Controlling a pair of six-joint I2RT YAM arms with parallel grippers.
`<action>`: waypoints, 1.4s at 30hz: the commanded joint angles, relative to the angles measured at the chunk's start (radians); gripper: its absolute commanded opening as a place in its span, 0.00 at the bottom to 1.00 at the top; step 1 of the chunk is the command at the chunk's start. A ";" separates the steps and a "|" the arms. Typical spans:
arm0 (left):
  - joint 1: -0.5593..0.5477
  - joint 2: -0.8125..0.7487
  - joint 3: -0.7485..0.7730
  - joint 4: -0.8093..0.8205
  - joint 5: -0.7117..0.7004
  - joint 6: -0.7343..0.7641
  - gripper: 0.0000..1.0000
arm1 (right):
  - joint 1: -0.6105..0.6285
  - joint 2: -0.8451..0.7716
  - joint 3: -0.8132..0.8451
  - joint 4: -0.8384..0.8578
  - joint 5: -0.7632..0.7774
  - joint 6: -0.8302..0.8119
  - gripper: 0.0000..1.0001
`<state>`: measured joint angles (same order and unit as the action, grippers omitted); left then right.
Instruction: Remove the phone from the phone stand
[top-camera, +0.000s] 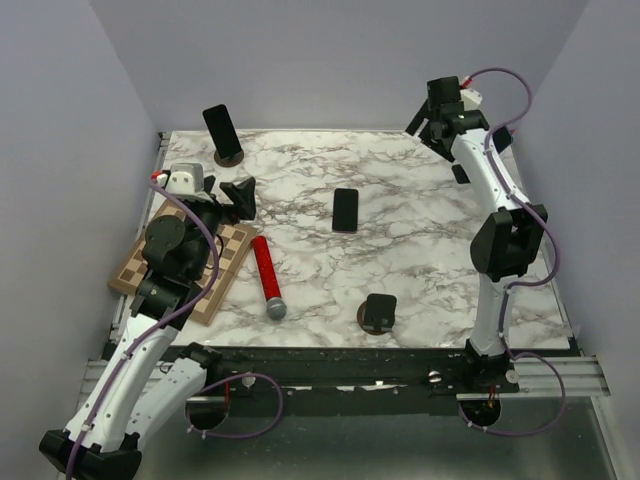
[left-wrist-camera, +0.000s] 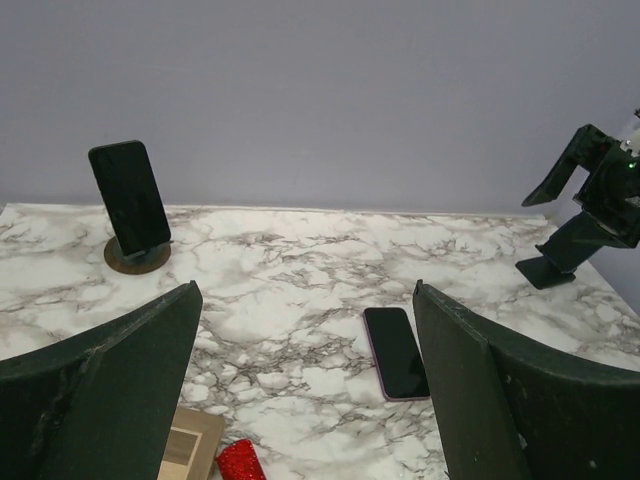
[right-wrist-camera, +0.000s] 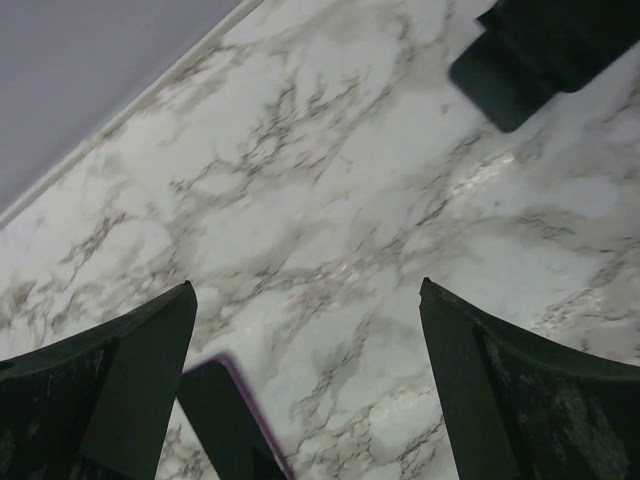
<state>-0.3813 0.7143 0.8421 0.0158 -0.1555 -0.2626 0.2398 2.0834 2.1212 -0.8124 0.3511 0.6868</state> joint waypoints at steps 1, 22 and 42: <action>-0.005 -0.020 0.026 0.004 0.024 -0.016 0.94 | -0.046 0.016 0.016 -0.070 0.209 0.116 1.00; -0.005 -0.001 0.031 0.003 0.082 -0.071 0.94 | -0.175 0.144 0.152 -0.336 0.495 0.492 1.00; -0.004 0.014 0.030 0.001 0.087 -0.084 0.94 | -0.211 0.307 0.291 -0.266 0.556 0.457 1.00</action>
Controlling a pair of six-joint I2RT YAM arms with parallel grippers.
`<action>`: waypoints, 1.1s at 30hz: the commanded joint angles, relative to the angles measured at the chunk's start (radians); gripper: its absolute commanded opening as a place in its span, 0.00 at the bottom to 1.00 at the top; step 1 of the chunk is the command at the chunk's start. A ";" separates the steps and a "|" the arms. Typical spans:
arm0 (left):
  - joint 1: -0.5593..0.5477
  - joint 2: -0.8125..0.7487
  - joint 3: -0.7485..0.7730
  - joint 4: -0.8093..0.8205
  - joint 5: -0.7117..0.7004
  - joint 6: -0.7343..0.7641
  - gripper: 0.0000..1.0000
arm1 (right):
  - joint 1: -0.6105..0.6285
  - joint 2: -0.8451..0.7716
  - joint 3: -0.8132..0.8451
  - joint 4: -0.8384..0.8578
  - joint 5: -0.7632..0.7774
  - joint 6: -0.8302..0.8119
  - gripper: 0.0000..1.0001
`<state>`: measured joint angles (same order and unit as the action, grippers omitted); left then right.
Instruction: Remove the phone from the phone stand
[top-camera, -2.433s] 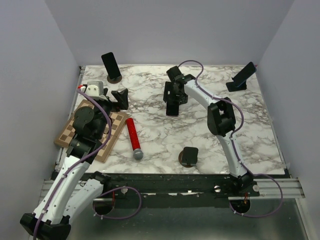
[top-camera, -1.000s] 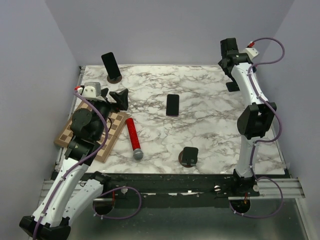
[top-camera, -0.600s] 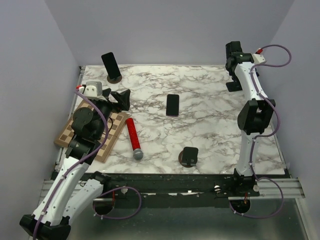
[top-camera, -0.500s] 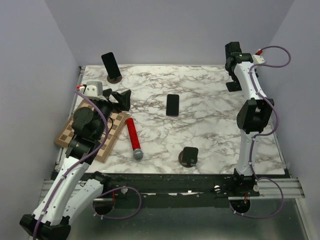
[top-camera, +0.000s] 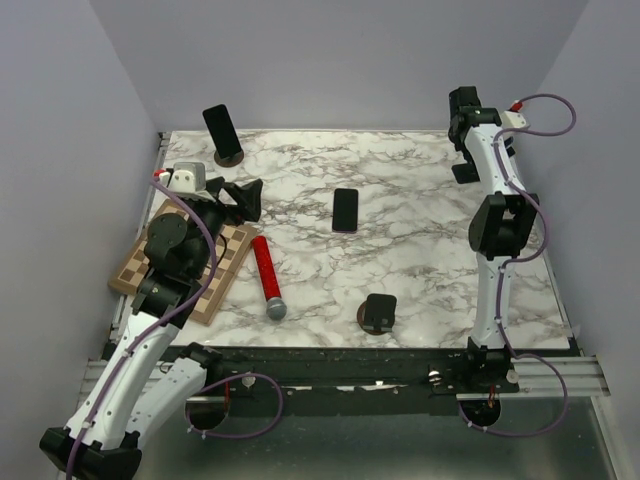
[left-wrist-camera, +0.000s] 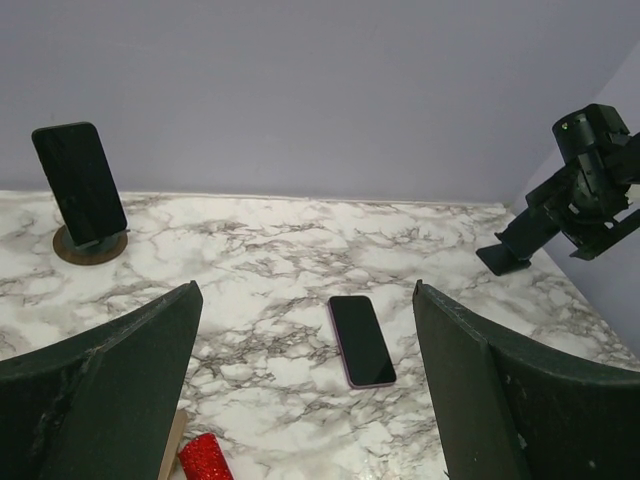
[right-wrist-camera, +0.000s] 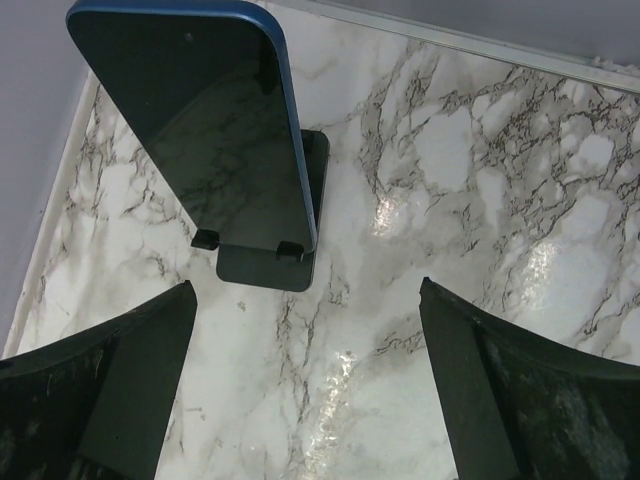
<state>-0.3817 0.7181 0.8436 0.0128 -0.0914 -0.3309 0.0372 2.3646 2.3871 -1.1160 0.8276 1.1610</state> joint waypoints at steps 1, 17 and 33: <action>-0.004 0.011 0.029 0.004 0.024 -0.016 0.94 | -0.008 0.029 0.022 0.048 0.092 -0.024 1.00; -0.004 0.034 0.037 -0.008 0.025 -0.020 0.94 | -0.019 0.111 0.080 0.176 0.132 -0.103 1.00; -0.010 0.043 0.037 -0.010 0.021 -0.020 0.94 | -0.023 0.170 0.089 0.260 0.228 -0.166 1.00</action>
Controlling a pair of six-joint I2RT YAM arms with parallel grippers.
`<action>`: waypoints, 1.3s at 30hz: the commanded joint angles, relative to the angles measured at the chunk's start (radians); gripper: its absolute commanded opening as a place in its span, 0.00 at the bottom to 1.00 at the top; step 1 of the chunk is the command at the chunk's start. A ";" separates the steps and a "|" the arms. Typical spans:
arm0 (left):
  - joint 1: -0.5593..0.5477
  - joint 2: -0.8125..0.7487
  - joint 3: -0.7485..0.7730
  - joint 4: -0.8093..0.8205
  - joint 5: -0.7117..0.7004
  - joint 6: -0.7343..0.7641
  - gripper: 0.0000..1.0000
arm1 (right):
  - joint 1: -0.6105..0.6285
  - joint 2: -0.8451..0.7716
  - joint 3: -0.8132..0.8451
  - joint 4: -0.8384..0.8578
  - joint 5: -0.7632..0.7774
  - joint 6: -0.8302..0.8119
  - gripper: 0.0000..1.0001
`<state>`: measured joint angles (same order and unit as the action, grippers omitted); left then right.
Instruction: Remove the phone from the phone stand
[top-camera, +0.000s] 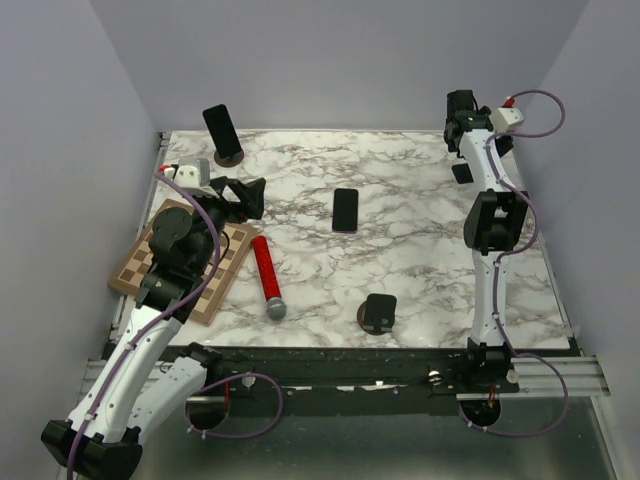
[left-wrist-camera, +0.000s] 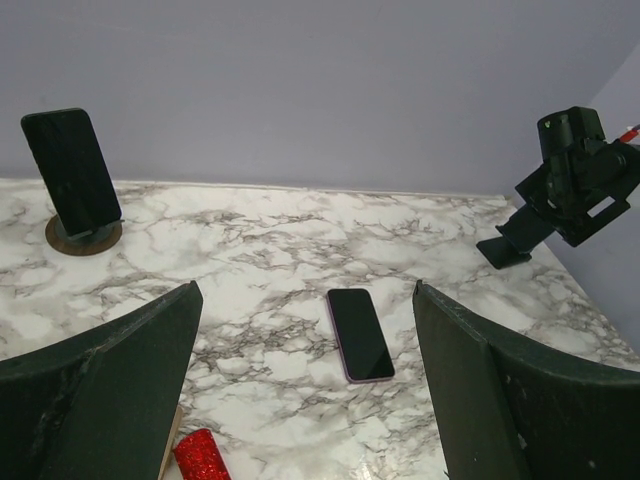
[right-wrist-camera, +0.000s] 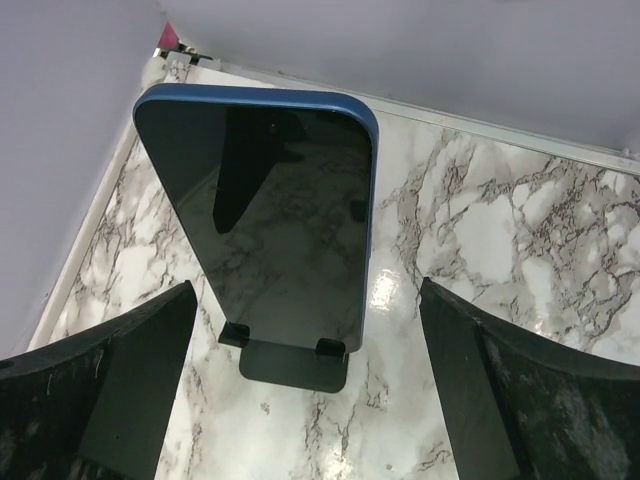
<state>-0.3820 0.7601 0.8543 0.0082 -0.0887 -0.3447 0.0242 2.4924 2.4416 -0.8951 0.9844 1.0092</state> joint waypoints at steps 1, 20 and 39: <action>-0.011 0.002 0.026 -0.005 0.018 -0.007 0.94 | -0.010 0.044 0.032 0.053 0.077 -0.026 1.00; -0.015 0.011 0.026 -0.005 0.021 -0.010 0.94 | -0.017 0.090 0.047 0.165 0.129 -0.141 1.00; -0.015 0.016 0.023 -0.001 0.033 -0.017 0.94 | -0.044 0.070 0.036 0.185 0.083 -0.174 0.70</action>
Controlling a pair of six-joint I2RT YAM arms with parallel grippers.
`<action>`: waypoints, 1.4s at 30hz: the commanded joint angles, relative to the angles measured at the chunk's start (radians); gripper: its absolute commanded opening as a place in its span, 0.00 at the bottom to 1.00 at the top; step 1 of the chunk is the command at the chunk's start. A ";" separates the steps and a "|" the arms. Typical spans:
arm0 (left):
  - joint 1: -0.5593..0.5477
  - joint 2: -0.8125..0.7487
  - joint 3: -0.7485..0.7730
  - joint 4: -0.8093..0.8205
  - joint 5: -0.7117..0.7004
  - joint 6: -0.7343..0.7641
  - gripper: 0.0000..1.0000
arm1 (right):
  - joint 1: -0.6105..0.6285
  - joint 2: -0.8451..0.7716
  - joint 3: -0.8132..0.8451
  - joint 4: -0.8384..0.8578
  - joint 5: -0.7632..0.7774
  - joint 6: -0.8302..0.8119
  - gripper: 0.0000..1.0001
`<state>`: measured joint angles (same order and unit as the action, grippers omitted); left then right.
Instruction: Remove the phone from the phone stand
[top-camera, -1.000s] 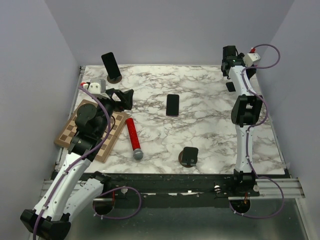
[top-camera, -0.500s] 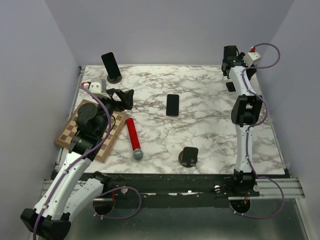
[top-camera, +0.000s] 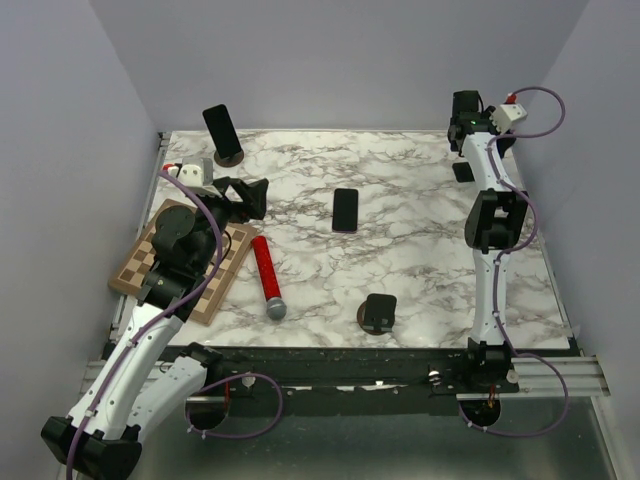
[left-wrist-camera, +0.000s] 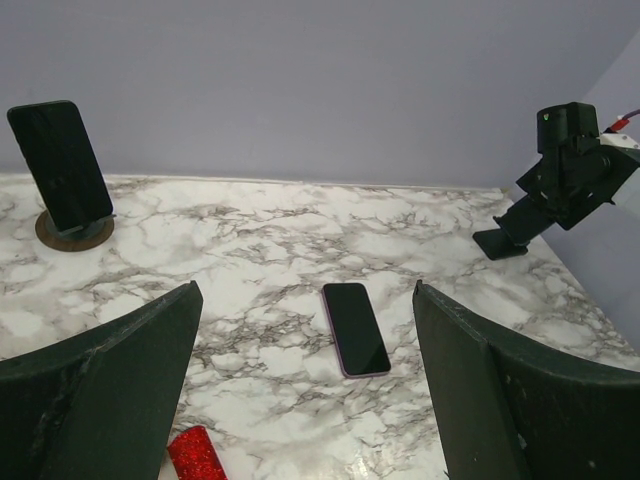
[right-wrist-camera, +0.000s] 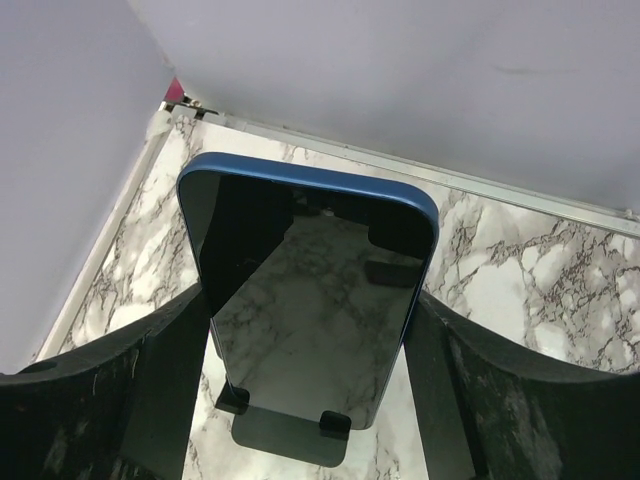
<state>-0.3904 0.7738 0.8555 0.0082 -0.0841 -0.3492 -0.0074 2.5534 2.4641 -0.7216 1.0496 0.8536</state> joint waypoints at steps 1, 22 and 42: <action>-0.007 0.002 0.022 0.001 0.029 -0.013 0.94 | -0.013 0.004 0.012 0.016 0.015 -0.024 0.69; -0.007 0.014 0.022 0.004 0.046 -0.025 0.94 | -0.005 -0.159 -0.048 0.197 0.075 -0.239 0.41; -0.005 0.033 0.025 -0.001 0.045 -0.021 0.93 | 0.105 -0.483 -0.348 0.253 -0.076 -0.281 0.07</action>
<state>-0.3931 0.8040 0.8555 0.0086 -0.0547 -0.3687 0.0708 2.1612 2.1693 -0.5198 1.0351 0.6014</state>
